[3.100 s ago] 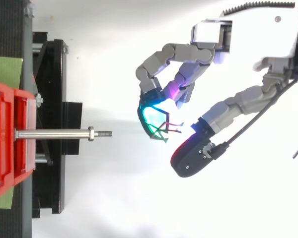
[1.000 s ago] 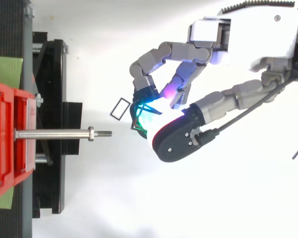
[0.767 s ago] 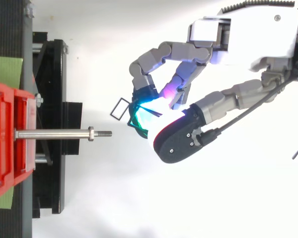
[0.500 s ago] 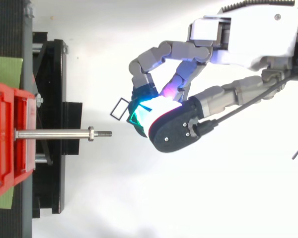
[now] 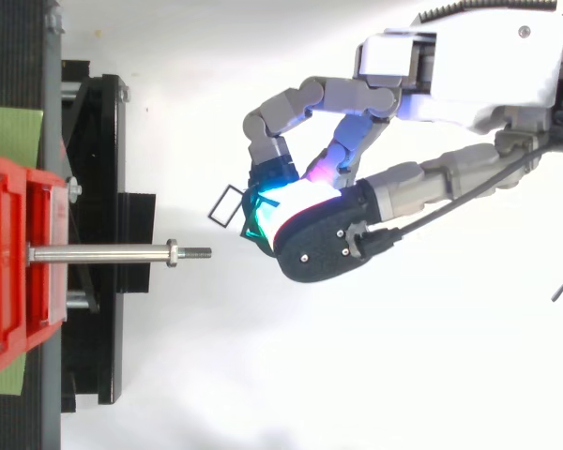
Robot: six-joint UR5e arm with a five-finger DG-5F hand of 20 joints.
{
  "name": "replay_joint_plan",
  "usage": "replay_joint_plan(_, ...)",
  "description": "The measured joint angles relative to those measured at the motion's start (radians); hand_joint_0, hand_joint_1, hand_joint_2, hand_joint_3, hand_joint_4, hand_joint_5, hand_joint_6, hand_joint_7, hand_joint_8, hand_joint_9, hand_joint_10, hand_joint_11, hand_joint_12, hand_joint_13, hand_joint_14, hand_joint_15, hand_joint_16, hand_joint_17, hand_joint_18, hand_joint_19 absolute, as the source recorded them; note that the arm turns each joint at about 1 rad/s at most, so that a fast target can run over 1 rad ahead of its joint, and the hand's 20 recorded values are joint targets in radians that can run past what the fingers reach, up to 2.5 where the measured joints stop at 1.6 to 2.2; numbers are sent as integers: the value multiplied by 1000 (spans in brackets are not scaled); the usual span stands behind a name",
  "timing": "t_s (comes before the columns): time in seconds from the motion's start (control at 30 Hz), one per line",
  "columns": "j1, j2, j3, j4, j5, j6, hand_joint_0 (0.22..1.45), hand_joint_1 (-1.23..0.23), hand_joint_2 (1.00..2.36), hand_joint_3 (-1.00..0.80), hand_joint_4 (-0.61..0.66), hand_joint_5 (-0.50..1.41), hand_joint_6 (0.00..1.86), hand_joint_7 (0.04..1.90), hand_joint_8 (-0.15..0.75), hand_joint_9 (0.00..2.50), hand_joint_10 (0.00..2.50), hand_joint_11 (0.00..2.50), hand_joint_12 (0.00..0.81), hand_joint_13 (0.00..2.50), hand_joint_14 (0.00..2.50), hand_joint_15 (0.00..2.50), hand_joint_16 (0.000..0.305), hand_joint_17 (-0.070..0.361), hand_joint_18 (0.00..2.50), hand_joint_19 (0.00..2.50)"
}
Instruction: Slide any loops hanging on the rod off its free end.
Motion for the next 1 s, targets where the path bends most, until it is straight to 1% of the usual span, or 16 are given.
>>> replay_joint_plan(0.37, 0, 0, 0, 1, 0, 0, 617, -774, 1015, -332, 230, -194, 775, 1331, 339, 946, 22, 568, 391, 868, 14, 304, 65, 147, 842, 607)
replay_joint_plan(0.53, 0, 0, 0, 1, 0, 0, 611, -753, 1008, -420, 238, -191, 787, 1307, 341, 959, 22, 569, 390, 879, 12, 305, 65, 146, 842, 607)
replay_joint_plan(0.63, 0, 0, 0, 0, 0, 0, 588, -634, 1003, -470, 236, -168, 772, 1330, 354, 1011, 21, 572, 389, 894, 12, 304, 65, 146, 844, 615)
replay_joint_plan(0.83, 0, 0, 0, 2, 0, 0, 587, -534, 1005, -455, 232, -158, 763, 1328, 360, 1057, 21, 576, 395, 912, 12, 308, 65, 145, 858, 624)
replay_joint_plan(0.9, 0, 0, 0, 4, 0, 0, 588, -415, 1004, -456, 222, -146, 751, 1345, 362, 1082, 21, 575, 392, 919, 12, 311, 64, 145, 857, 642)
replay_joint_plan(1.0, 0, 0, 0, 7, 0, 1, 588, -376, 1004, -459, 214, -144, 747, 1350, 362, 1099, 21, 575, 398, 926, 12, 315, 65, 145, 858, 651)
